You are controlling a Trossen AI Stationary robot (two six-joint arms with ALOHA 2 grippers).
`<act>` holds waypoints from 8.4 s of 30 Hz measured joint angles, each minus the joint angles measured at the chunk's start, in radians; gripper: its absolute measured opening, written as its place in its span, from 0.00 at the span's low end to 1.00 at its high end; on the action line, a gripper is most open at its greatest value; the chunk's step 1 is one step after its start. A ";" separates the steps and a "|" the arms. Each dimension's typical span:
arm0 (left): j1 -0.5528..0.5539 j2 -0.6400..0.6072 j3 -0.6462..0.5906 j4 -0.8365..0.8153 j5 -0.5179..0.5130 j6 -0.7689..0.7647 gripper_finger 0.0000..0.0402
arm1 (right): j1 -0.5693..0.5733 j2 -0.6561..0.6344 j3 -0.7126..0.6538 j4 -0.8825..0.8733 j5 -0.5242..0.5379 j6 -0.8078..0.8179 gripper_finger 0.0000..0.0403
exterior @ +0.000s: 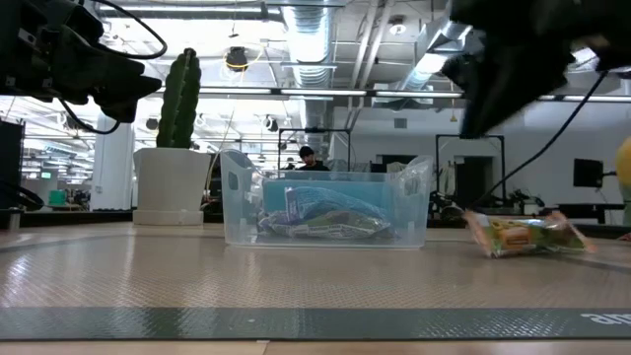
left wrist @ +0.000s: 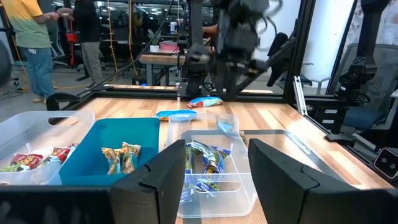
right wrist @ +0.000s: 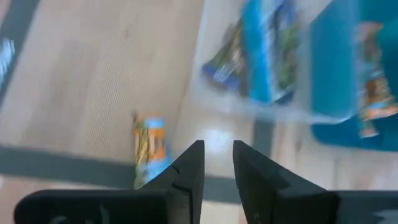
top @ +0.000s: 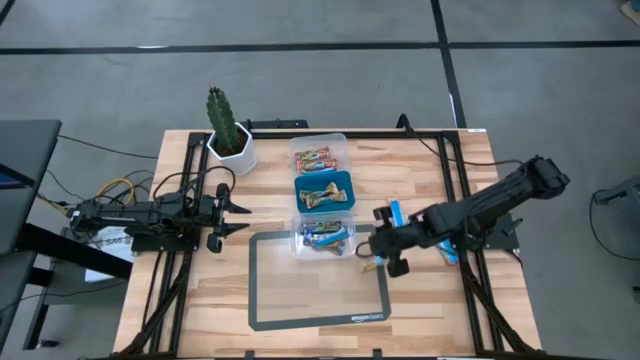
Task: Pick and place Granola Bars by type
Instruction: Put the yellow granola bar into the blue bin
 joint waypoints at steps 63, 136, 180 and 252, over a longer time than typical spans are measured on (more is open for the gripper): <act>0.000 -0.001 0.000 0.000 0.000 0.000 0.42 | 0.061 0.311 0.050 -0.119 -0.185 0.208 0.65; 0.000 -0.001 0.000 0.000 0.000 0.000 0.42 | -0.514 0.335 0.289 0.349 -0.051 -0.216 0.06; 0.000 -0.001 0.000 0.000 0.000 0.000 0.42 | -0.347 0.192 0.307 -0.707 0.240 0.874 0.50; 0.000 -0.001 0.000 0.000 0.000 0.000 0.42 | -0.301 -0.057 -0.197 0.017 0.345 1.142 0.14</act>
